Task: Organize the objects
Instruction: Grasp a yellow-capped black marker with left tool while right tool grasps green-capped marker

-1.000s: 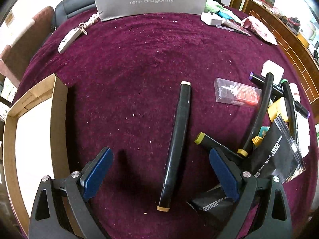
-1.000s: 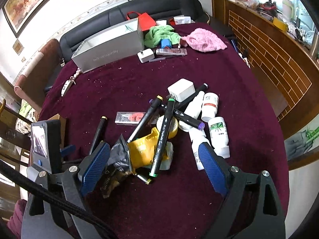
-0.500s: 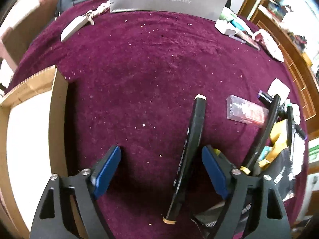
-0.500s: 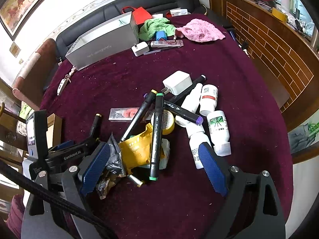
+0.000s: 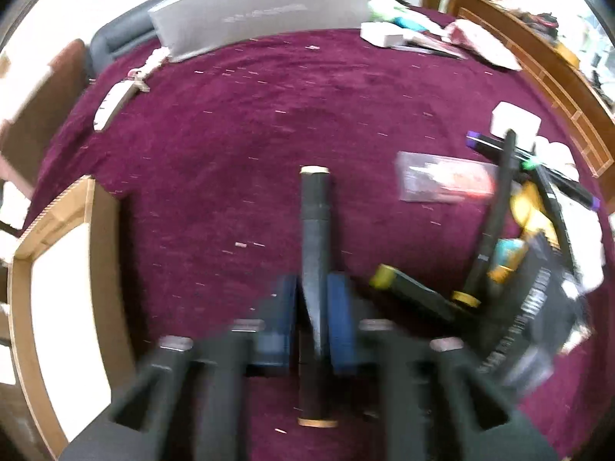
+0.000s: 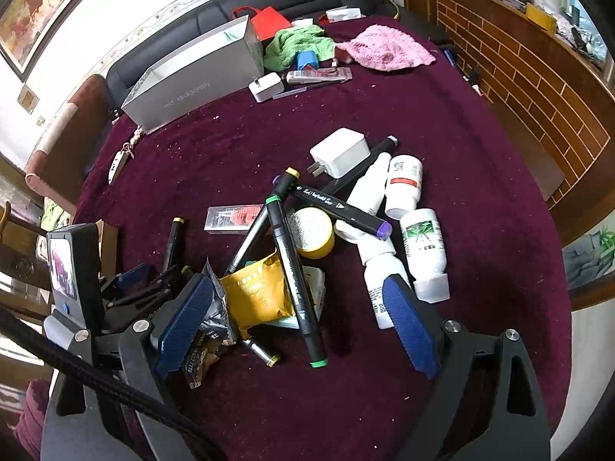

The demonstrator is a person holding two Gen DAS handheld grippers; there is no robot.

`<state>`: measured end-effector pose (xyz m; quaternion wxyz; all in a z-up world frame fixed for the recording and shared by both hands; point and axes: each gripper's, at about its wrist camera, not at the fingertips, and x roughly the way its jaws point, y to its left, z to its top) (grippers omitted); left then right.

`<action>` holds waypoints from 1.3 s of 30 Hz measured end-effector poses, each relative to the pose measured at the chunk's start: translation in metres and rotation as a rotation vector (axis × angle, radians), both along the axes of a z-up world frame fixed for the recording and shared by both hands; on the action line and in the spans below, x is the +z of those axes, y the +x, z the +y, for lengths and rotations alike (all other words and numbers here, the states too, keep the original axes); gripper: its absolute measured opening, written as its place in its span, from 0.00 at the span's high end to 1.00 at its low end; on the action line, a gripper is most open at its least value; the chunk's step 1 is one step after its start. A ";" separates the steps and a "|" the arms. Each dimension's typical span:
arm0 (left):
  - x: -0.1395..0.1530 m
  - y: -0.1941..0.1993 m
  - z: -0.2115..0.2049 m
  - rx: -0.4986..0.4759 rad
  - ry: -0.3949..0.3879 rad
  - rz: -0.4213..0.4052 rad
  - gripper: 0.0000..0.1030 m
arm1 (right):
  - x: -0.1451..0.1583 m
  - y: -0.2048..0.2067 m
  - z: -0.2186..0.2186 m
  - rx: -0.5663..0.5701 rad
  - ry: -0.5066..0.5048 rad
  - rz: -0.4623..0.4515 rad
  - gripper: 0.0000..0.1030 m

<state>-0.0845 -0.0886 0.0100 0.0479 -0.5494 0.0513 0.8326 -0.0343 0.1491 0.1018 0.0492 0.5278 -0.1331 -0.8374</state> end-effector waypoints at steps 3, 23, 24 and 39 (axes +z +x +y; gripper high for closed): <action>0.005 -0.001 -0.005 0.029 0.097 -0.029 0.89 | -0.006 -0.003 0.002 0.007 -0.016 -0.019 0.12; 0.053 0.063 -0.045 0.115 0.375 -0.001 0.89 | -0.060 -0.019 -0.011 0.145 0.012 -0.168 0.67; 0.052 0.064 -0.045 0.112 0.373 0.000 0.89 | -0.059 -0.017 -0.010 0.148 0.017 -0.170 0.67; 0.051 0.083 -0.038 0.087 0.373 -0.009 0.89 | -0.068 0.003 -0.003 0.134 -0.044 -0.195 0.88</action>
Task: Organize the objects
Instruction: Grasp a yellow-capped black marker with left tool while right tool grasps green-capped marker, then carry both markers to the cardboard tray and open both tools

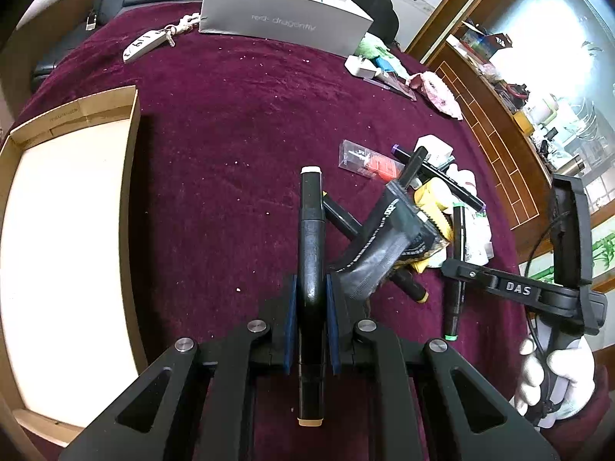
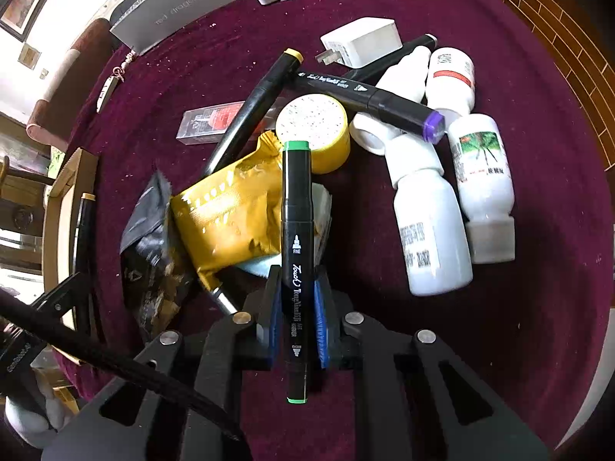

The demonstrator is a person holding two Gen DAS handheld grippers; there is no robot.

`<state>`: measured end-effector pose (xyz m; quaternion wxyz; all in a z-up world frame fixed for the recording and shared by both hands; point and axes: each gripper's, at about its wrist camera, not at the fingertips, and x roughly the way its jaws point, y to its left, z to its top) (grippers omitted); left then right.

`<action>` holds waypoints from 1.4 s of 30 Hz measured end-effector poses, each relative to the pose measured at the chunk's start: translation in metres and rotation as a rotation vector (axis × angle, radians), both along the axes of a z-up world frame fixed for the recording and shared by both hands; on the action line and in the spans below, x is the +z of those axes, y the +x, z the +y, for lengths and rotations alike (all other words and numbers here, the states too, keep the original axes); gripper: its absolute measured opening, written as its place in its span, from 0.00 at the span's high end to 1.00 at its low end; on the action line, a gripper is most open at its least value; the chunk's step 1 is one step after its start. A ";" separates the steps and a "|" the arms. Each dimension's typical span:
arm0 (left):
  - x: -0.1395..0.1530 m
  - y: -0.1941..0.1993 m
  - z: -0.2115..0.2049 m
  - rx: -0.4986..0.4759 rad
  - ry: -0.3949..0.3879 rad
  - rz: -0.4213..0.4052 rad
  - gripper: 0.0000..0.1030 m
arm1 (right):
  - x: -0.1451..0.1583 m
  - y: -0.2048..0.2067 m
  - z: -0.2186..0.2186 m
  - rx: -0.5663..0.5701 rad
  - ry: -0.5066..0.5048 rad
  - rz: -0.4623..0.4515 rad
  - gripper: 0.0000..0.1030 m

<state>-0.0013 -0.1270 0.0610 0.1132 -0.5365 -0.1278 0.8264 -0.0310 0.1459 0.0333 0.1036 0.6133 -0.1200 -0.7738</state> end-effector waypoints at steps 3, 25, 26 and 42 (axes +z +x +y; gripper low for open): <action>0.006 0.005 -0.003 -0.002 0.013 0.011 0.89 | 0.011 0.009 0.005 -0.020 -0.044 0.008 0.88; 0.057 0.013 -0.159 0.191 0.034 0.099 0.89 | 0.099 0.001 -0.182 0.248 -0.299 0.073 0.88; 0.054 0.009 -0.169 0.200 0.031 0.095 0.89 | 0.098 -0.004 -0.193 0.257 -0.303 0.064 0.88; -0.030 -0.062 -0.231 0.260 0.026 -0.038 0.89 | 0.008 -0.080 -0.343 0.336 -0.036 -0.060 0.88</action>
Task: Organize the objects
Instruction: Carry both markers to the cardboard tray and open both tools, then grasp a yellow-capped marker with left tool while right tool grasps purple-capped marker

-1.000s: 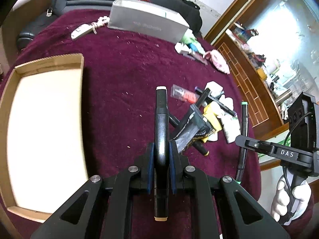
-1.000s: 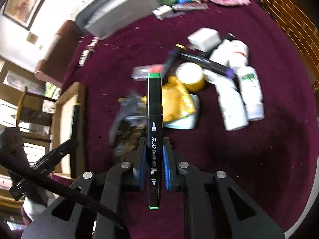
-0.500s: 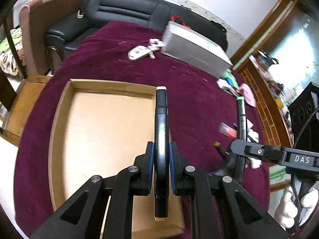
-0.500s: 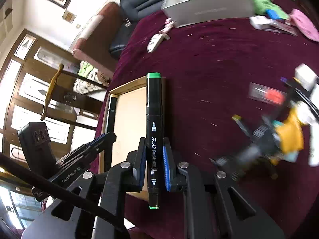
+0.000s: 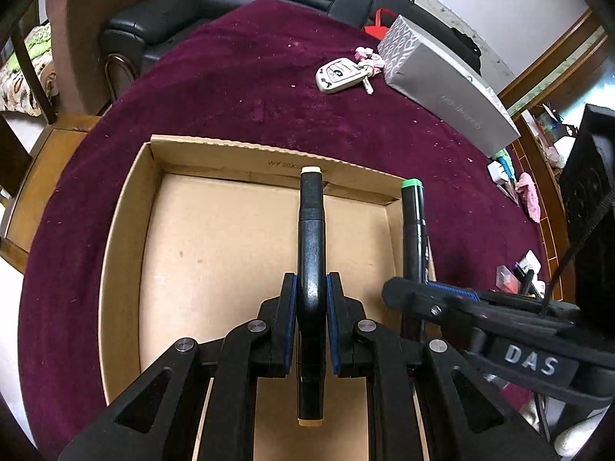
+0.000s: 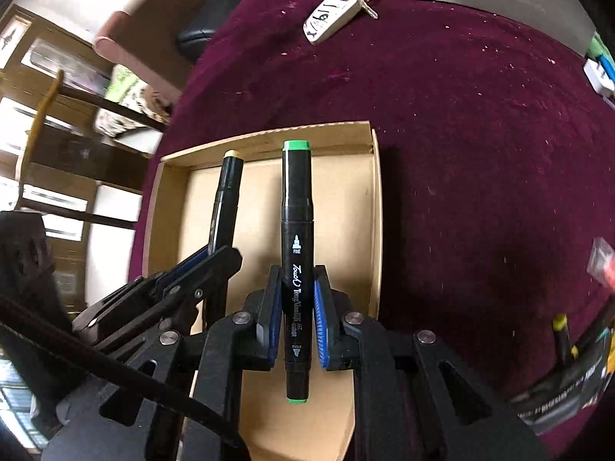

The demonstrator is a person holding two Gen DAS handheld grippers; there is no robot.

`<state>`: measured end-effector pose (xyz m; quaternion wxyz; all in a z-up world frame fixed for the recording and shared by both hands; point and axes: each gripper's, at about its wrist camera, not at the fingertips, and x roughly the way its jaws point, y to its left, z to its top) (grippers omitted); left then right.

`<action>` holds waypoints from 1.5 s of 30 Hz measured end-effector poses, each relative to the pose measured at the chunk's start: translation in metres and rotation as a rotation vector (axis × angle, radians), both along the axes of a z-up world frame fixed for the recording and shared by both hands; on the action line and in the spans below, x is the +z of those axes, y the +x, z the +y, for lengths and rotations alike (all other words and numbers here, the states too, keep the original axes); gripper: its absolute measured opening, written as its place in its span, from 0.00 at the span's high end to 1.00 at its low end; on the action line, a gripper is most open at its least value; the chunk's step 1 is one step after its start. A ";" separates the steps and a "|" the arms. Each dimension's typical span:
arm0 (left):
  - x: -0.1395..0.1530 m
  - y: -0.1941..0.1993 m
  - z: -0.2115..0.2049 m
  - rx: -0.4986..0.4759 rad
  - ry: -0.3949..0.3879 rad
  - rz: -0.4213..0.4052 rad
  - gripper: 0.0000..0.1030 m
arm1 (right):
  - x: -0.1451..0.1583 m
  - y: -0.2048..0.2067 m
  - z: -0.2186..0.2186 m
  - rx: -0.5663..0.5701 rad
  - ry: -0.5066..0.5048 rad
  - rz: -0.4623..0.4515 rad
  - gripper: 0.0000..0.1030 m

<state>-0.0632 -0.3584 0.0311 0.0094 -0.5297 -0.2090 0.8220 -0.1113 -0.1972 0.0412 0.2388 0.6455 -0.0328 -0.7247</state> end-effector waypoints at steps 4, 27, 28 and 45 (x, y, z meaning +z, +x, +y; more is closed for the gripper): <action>-0.006 -0.006 0.001 -0.008 0.016 -0.009 0.89 | -0.013 -0.012 -0.005 -0.021 0.045 -0.008 0.88; -0.022 -0.014 -0.008 0.042 0.157 -0.005 0.88 | -0.020 -0.016 0.001 -0.066 0.080 -0.008 0.88; -0.021 -0.013 -0.010 0.046 0.163 -0.004 0.88 | -0.018 -0.016 0.002 -0.070 0.075 -0.003 0.88; 0.039 0.030 -0.004 0.105 0.296 0.037 0.59 | 0.045 0.038 0.083 -0.159 -0.095 0.080 0.78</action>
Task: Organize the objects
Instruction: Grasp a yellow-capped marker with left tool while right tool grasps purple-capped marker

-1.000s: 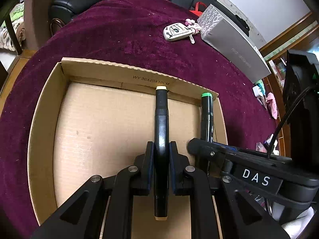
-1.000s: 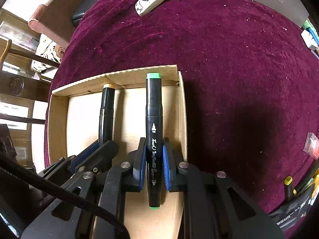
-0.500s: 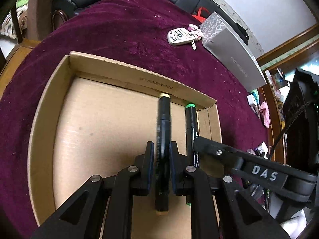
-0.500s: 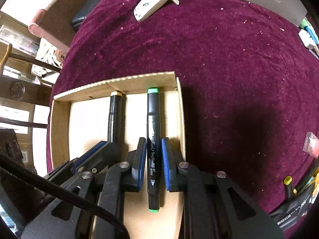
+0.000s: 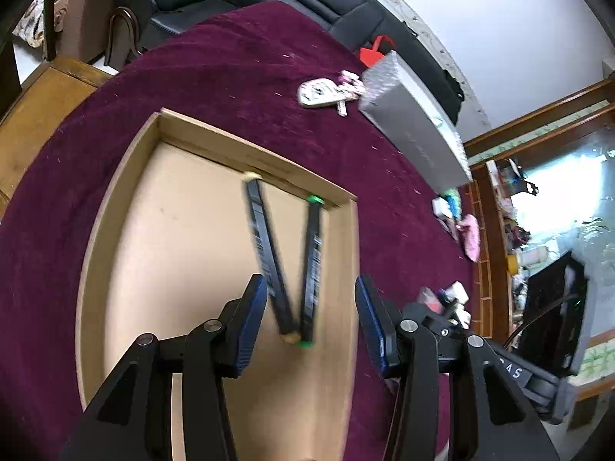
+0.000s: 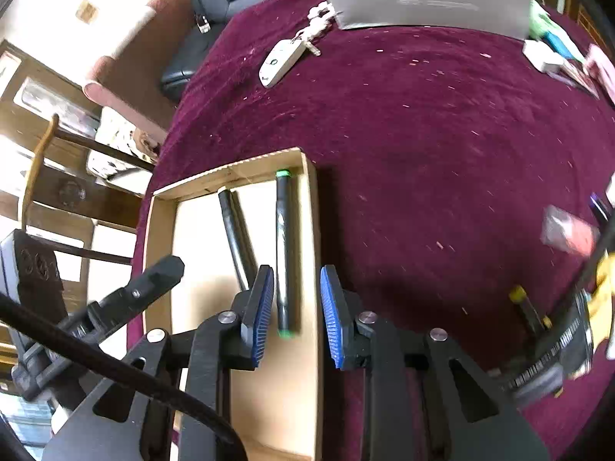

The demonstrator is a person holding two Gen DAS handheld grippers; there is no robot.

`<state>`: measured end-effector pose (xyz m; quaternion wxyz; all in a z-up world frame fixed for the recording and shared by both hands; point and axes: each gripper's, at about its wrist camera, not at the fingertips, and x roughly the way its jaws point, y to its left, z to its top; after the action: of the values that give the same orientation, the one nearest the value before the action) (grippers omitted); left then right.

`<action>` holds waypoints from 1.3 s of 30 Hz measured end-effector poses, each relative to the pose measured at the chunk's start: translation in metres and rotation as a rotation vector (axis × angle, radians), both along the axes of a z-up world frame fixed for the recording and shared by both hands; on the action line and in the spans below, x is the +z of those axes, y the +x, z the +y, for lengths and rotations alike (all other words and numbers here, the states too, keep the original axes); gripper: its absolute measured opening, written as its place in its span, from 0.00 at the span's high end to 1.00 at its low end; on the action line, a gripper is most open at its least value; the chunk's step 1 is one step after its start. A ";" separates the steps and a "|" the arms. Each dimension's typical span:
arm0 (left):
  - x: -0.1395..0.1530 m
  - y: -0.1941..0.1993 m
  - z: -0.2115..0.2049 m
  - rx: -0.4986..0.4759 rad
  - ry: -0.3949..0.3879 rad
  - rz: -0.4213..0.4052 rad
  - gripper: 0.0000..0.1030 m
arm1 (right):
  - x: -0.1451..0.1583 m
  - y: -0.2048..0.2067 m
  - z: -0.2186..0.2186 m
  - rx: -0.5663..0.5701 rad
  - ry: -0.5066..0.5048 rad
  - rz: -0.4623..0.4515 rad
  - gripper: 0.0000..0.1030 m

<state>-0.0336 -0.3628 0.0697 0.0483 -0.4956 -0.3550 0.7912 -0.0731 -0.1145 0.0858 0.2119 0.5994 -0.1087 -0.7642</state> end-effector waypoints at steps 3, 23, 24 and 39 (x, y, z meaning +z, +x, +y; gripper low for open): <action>0.013 0.007 0.021 -0.027 0.008 0.012 0.58 | 0.007 0.014 0.039 -0.052 -0.053 0.006 0.78; 0.029 -0.026 0.276 -0.426 -0.182 0.041 0.56 | -0.024 0.063 0.319 -0.498 -0.178 -0.034 0.66; 0.029 -0.033 0.290 -0.449 -0.205 0.049 0.56 | -0.027 0.064 0.324 -0.501 -0.181 -0.041 0.66; -0.046 -0.098 0.378 -0.614 -0.491 -0.060 0.60 | -0.048 0.090 0.407 -0.554 -0.178 -0.066 0.64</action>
<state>-0.1311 0.0156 0.0233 0.1525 -0.5984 0.0085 0.7865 0.0168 0.2928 0.0379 0.0432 0.5507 -0.3415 -0.7604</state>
